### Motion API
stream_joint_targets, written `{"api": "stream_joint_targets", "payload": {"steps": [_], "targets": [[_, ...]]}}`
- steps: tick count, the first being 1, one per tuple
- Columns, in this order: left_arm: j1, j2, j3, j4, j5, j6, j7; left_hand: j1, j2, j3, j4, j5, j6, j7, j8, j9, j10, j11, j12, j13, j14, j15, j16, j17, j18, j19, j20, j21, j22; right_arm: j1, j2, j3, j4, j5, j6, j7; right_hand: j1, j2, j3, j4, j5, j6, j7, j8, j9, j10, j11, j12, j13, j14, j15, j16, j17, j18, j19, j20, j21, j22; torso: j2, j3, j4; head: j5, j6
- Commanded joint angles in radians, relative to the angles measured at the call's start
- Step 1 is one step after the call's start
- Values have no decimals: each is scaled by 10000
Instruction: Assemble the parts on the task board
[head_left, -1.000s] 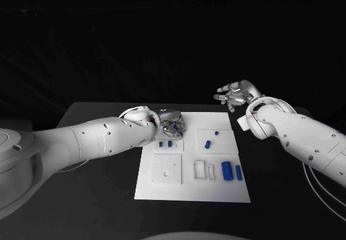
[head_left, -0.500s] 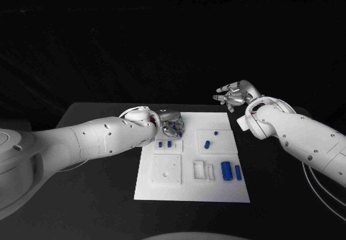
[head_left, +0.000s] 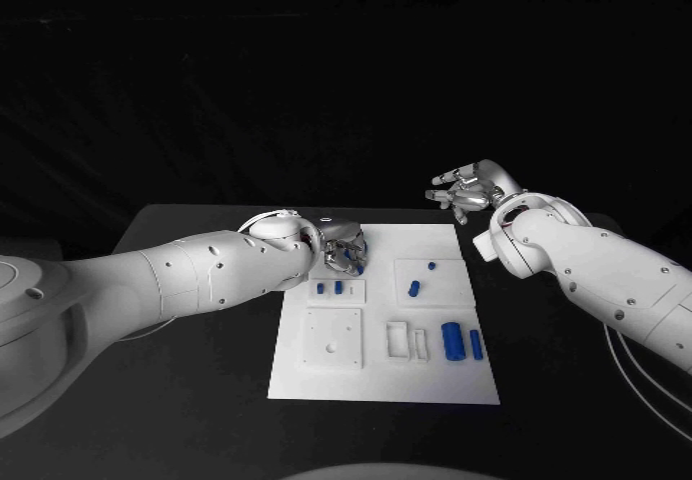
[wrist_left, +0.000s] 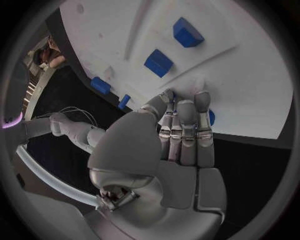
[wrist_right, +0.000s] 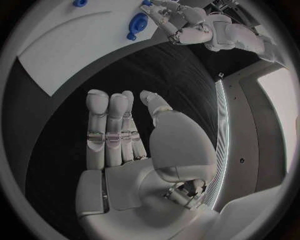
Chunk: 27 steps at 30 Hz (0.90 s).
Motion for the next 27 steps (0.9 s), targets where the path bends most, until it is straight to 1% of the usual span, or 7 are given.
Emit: {"api": "stream_joint_targets", "payload": {"steps": [1, 9, 13, 16, 20, 23, 27], "targets": [[-67, 6, -47, -17, 127, 509, -120, -52, 98, 103, -28, -65, 106, -8, -36, 12, 121, -15, -8, -18, 136, -12, -18, -22, -15, 79, -27, 60, 214, -1, 8, 1, 25, -106, 182, -6, 95, -14, 99, -47, -94, 37, 29, 21, 3, -36, -54, -43, 20, 27, 14, -58, -7, 164, 442, -46, 49, 15, 2, 4, 0, 12, 1], [-69, -15, -44, -62, 606, 500, -94, -243, 121, 252, -44, -73, 156, -33, -36, 14, 133, -29, -8, -18, 358, -22, -113, 4, -15, 117, -38, 122, 197, -1, 8, 1, 30, -132, 249, -30, 132, 50, 212, -102, -257, 38, 39, 21, 1, -62, -49, -54, 27, 17, 18, -54, 2, 163, 436, -42, 57, 30, 3, 12, -6, 88, -122], [-70, -67, -41, -61, 704, 266, -30, -289, 122, 237, 11, -21, 182, -44, -34, 15, 146, -39, -9, -19, 421, -44, -132, 17, -20, 167, -61, 124, 189, -2, 1, 1, 22, -150, 257, -49, 35, -14, 644, -269, -472, 56, 43, 21, -1, -48, -49, -76, 8, 13, 20, -47, 15, 160, 428, -37, 85, 85, 0, 4, -1, 56, -138], [-71, -133, -34, -32, 799, 64, 22, -289, 115, 237, 17, 4, 202, -51, -31, 17, 155, -45, -8, -18, 442, -53, -144, 23, -23, 188, -71, 127, 190, -2, -10, 1, 16, -164, 252, -58, 39, -6, 657, -279, -479, 58, 43, 21, 0, -54, -50, -72, 12, 11, 18, -49, 14, 161, 433, -40, 93, 90, 1, 2, -4, 59, -106], [-71, -236, 17, 62, 1036, -11, 111, -302, 94, 231, 29, -10, 176, -47, -40, 11, 137, -39, -10, -19, 455, -59, -160, 26, -28, 198, -80, 124, 188, -2, -32, 1, 17, -175, 247, -67, 48, -5, 695, -315, -504, 55, 45, 20, -1, -63, -50, -67, 20, 11, 18, -49, 16, 159, 435, -43, 107, 105, 0, 7, 18, -108, -6], [-70, -333, 182, 158, 1283, -40, 159, -308, 52, 230, 38, -57, 117, -36, -41, 9, 71, -18, -9, -19, 446, -47, -187, 29, -36, 193, -76, 109, 185, -2, -45, 1, 20, -182, 244, -70, 41, -5, 700, -317, -505, 56, 45, 20, -1, -63, -49, -66, 20, 10, 18, -49, 16, 159, 434, -42, 103, 106, -5, 2, 19, -88, 28], [-66, -527, 517, 341, 1726, -69, 162, -296, 17, 250, 42, -29, 104, -30, -39, 11, 64, -14, -9, -19, 451, -45, -208, 39, -34, 199, -74, 93, 186, -2, -60, 1, 20, -186, 246, -78, 0, -11, 720, -321, -502, 54, 47, 20, -1, -63, -47, -66, 20, 9, 19, -52, 15, 158, 435, -41, 105, 116, -14, 16, 10, -44, 129]]}}
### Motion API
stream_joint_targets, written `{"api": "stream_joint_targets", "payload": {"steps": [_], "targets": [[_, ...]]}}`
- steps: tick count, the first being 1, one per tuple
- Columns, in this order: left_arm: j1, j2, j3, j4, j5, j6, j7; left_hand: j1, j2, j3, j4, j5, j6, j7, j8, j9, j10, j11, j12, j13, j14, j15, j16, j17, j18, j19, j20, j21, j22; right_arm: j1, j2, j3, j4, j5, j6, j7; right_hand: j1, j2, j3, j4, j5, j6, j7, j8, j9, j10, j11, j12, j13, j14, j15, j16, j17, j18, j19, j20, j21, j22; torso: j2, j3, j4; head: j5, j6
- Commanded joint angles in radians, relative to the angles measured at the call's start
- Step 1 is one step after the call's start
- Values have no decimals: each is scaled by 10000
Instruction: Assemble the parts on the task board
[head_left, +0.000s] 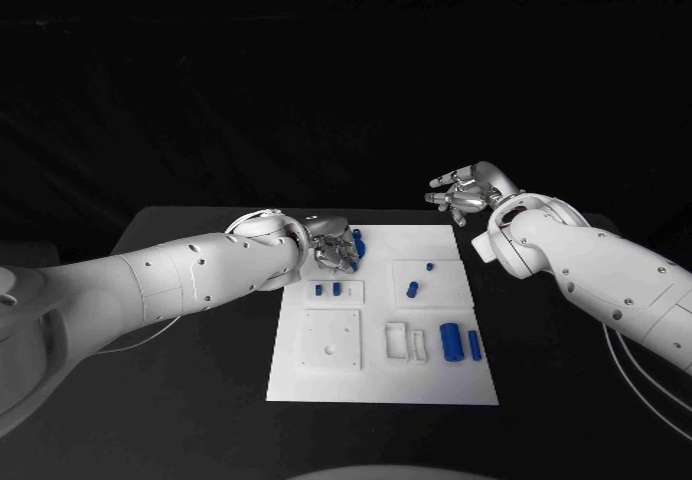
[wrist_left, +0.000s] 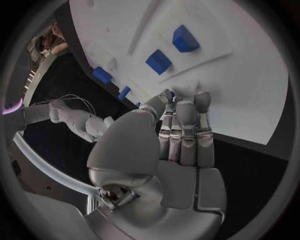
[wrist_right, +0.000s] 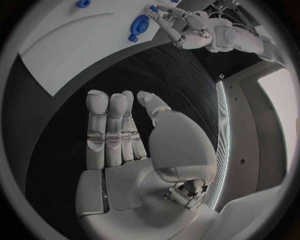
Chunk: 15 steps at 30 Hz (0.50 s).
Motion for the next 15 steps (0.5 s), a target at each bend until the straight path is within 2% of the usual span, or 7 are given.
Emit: {"api": "stream_joint_targets", "payload": {"steps": [1, 7, 11, 13, 15], "targets": [[21, -131, 194, 184, 788, -68, 109, -17, -70, 24, 71, 41, -25, 21, -4, -13, -35, 11, -10, -18, 70, -3, -55, 19, 44, 77, -19, 19, 181, -2, -11, 2, 14, -115, 126, 1, -52, -63, 71, -3, -46, 36, 29, 20, -1, -28, -12, -25, 9, 9, 20, -52, 14, 161, 436, -40, 62, 16, -10, 10, 4, 40, 104], [40, -517, 564, 560, 790, -78, 157, 58, -126, 100, 7, 71, -83, 48, -1, -13, -82, 32, -7, -17, 51, 14, -74, 36, 50, 58, -10, 7, 192, -2, -29, 1, 10, -127, 119, -2, -69, -69, 72, -2, -38, 33, 26, 20, 0, -29, -11, -48, -9, 10, 19, -54, 12, 161, 435, -39, 54, 19, 0, 2, -7, 80, 143], [79, -750, 697, 802, 762, -35, 129, 69, -133, 120, -6, 74, -73, 48, 2, -12, -74, 31, -8, -17, 57, 13, -74, 41, 54, 58, -8, 10, 194, -2, -43, 1, 22, -144, 101, 3, -71, -71, 76, -14, -47, 36, 27, 19, 0, 7, -12, -98, -55, 13, 19, -57, 9, 164, 436, -39, 36, 28, 2, -1, -8, 139, 218], [108, -895, 742, 958, 754, 21, 86, 69, -144, 134, -13, 71, -63, 46, 2, -11, -60, 27, -7, -16, 63, 11, -72, 48, 59, 63, -8, 18, 196, -2, -56, 1, 26, -149, 96, 4, -71, -71, 76, -14, -47, 36, 27, 19, 0, 7, -12, -98, -55, 13, 19, -57, 9, 164, 436, -39, 36, 28, 4, -4, 1, 155, 312], [135, -1038, 770, 1106, 745, 87, 41, 66, -165, 133, -19, 63, -66, 46, -2, -13, -63, 29, -10, -18, 64, 11, -74, 51, 61, 63, -8, 20, 196, -2, -69, 1, 28, -152, 94, 3, -71, -71, 76, -14, -47, 36, 27, 19, 0, 7, -12, -98, -55, 13, 19, -57, 9, 164, 436, -39, 36, 28, 6, -5, 14, 165, 344]]}}
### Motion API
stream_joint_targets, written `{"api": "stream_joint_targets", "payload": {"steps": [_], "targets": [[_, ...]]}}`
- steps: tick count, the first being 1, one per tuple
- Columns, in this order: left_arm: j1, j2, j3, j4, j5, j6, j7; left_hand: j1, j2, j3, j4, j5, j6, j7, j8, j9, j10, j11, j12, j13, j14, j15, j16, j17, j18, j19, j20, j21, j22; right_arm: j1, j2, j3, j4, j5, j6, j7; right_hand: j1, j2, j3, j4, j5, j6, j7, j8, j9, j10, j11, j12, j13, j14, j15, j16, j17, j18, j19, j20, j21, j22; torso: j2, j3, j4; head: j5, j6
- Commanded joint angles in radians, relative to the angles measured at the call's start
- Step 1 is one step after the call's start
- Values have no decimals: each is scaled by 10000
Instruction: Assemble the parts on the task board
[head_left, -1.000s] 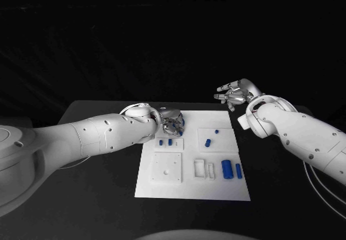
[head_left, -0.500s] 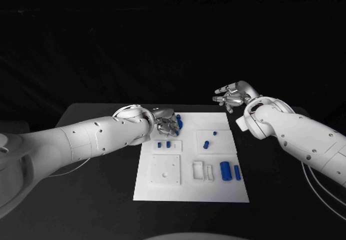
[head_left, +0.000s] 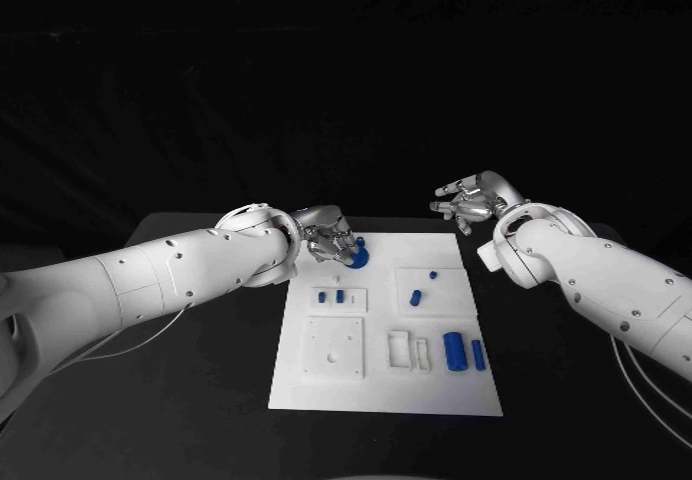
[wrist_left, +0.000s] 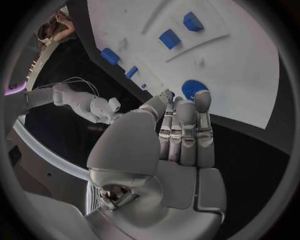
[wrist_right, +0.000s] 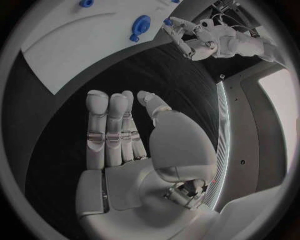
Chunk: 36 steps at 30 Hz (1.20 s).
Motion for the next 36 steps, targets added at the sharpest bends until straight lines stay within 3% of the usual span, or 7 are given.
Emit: {"api": "stream_joint_targets", "payload": {"steps": [1, 6, 9, 19, 28, 31, 36], "targets": [[48, -183, 34, 228, 127, 122, -7, 7, -108, 70, -6, 18, -31, 11, -2, -9, -23, -11, -9, -10, 64, 11, -30, 12, 81, 63, -8, 21, 198, -2, -17, 2, 22, -120, 86, 23, -32, -32, 48, 13, -47, 22, 13, 19, 0, -11, -30, -23, -9, 13, 18, -57, 9, 165, 436, -39, 36, 9, 5, -5, 16, 37, 87], [77, -444, 52, 426, -62, 211, -95, 25, -128, 84, -21, -16, -28, 13, -1, -10, -16, -11, -8, -9, 53, 15, -48, 14, 82, 47, -3, 22, 198, -2, -28, 2, 25, -129, 68, 31, -52, -28, 28, 20, -48, 24, 11, 21, 1, 6, -32, -33, -18, 16, 18, -63, 2, 165, 444, -42, 41, 19, -10, -8, 13, 92, 75], [81, -544, 53, 512, -243, 72, -55, 37, -156, 95, -22, 35, -58, 24, -2, -13, -42, 0, -8, -9, 43, 22, -68, 12, 84, 35, 1, 21, 198, -3, -23, 2, 32, -132, 53, 43, -52, -28, 28, 20, -48, 24, 11, 21, 1, 6, -32, -33, -18, 16, 18, -63, 2, 165, 444, -42, 41, 19, -4, -17, 13, 87, 142], [74, -618, 19, 534, -743, -48, -9, 74, -177, 148, -22, 74, -57, 26, 1, -11, -33, -2, -6, -9, 48, 21, -84, 16, 95, 25, 5, 35, 201, -7, -16, 2, 48, -138, 39, 66, -59, -25, 23, 28, -26, 28, 8, 19, 1, 6, -33, -39, -21, 22, 16, -67, -3, 167, 445, -43, 30, 14, 7, -16, 0, 177, 56], [24, -566, -157, 350, -849, 87, -159, 90, -170, 174, -26, 84, -40, 25, 0, -12, -28, -3, -7, -9, 41, 20, -99, 16, 96, 15, 3, 44, 203, -20, -16, 2, 124, -206, 43, 76, -59, -25, 23, 28, -26, 28, 8, 19, 1, 6, -33, -39, -21, 22, 16, -67, -3, 167, 445, -43, 30, 14, 14, -2, -6, 214, -23], [-10, -548, -221, 299, -889, 115, -176, 100, -171, 186, -34, 90, -33, 27, 0, -12, -31, -1, -8, -9, 35, 21, -110, 16, 95, 3, 4, 51, 204, -22, -15, 2, 132, -215, 42, 75, -59, -25, 23, 28, -26, 28, 8, 19, 1, 6, -33, -39, -21, 22, 16, -67, -3, 167, 445, -43, 30, 14, 9, -3, -10, 210, -254], [-72, -518, -297, 240, -930, 118, -171, 100, -171, 186, -34, 90, -33, 27, 0, -12, -31, -1, -8, -9, 35, 21, -110, 16, 95, 3, 4, 51, 204, -25, -13, 2, 132, -222, 46, 73, -59, -25, 23, 28, -26, 28, 8, 19, 1, 6, -33, -39, -21, 22, 16, -67, -3, 167, 445, -43, 30, 14, 8, -14, -14, 210, -264]]}}
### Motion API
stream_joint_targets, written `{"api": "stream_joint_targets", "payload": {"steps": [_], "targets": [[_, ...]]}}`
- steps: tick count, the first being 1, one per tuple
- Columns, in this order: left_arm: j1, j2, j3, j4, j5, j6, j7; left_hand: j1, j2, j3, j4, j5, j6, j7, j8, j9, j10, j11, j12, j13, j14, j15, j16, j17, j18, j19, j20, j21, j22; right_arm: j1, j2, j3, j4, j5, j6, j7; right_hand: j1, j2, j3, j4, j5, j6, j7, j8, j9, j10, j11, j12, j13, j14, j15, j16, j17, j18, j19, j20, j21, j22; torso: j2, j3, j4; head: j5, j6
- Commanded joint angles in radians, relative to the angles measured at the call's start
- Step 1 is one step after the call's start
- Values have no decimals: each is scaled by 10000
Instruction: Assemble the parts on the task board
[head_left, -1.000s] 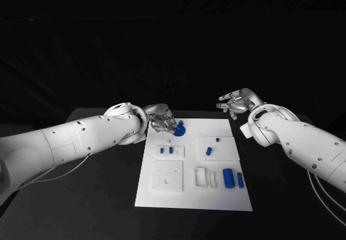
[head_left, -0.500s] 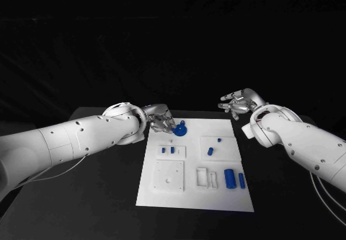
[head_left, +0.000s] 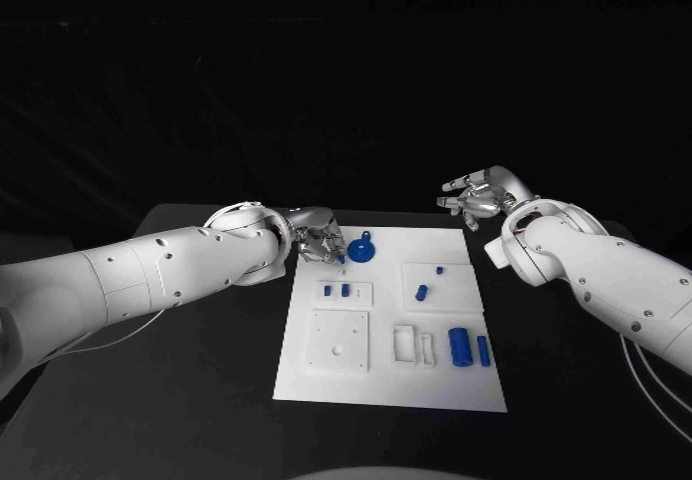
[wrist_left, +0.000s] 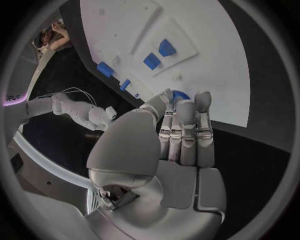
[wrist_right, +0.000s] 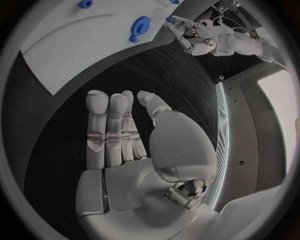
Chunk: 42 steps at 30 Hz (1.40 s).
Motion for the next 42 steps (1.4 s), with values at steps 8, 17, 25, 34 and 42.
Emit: {"api": "stream_joint_targets", "payload": {"steps": [8, 17, 25, 34, 42], "targets": [[-96, 81, -60, -48, -202, 91, -7, 35, -92, 84, -3, 43, -28, 28, -1, -6, -21, -3, -6, -8, 35, 17, -46, 16, 155, -13, 0, 76, 208, -8, 22, 1, 13, -137, 58, 66, -48, -20, 34, 27, -28, 56, 25, 21, 1, -11, -56, -48, -16, 28, 14, -70, -9, 168, 448, -45, 30, 0, 0, 7, 0, 10, -69], [-146, 128, -90, -145, -225, 102, -20, 35, -92, 84, -3, 43, -28, 28, -1, -6, -21, -3, -6, -8, 35, 17, -46, 16, 155, -13, 0, 76, 208, -9, 23, 1, 14, -141, 53, 66, -48, -20, 34, 27, -28, 56, 25, 21, 1, -11, -56, -48, -16, 28, 14, -70, -9, 168, 448, -45, 30, 0, -2, 12, -9, 35, -58], [-183, 169, -98, -202, -229, 139, -68, 50, -83, 95, -27, 40, -33, 31, -1, -7, -25, -1, -7, -8, 34, 18, -54, 25, 157, -26, -1, 101, 207, -9, 21, 1, 14, -147, 55, 64, -48, -20, 34, 27, -28, 56, 25, 21, 1, -11, -56, -48, -16, 28, 14, -70, -9, 168, 448, -45, 30, 0, -4, 13, -10, 50, -91], [-191, 151, -104, -167, -301, 220, -51, 92, -97, 102, -79, 7, -32, 35, -2, -7, -18, 2, -8, -9, 29, 18, -60, 28, 160, -38, -2, 118, 209, -9, 12, 1, 17, -148, 63, 65, -39, -16, 41, 15, -37, 53, 27, 20, 0, -12, -55, -56, -18, 30, 13, -69, -10, 168, 449, -46, 33, -6, -5, 6, -3, 43, -122], [-193, 152, -117, -137, -403, 235, -56, 106, -75, 112, -106, 19, -9, 34, 1, -6, -8, -1, -9, -9, 31, 16, -60, 34, 163, -46, -3, 143, 212, -9, 12, 1, 17, -149, 67, 63, -39, -16, 41, 15, -37, 53, 27, 20, 0, -12, -55, -56, -18, 30, 13, -69, -10, 168, 449, -46, 33, -6, -5, 8, -5, 46, -133]]}}
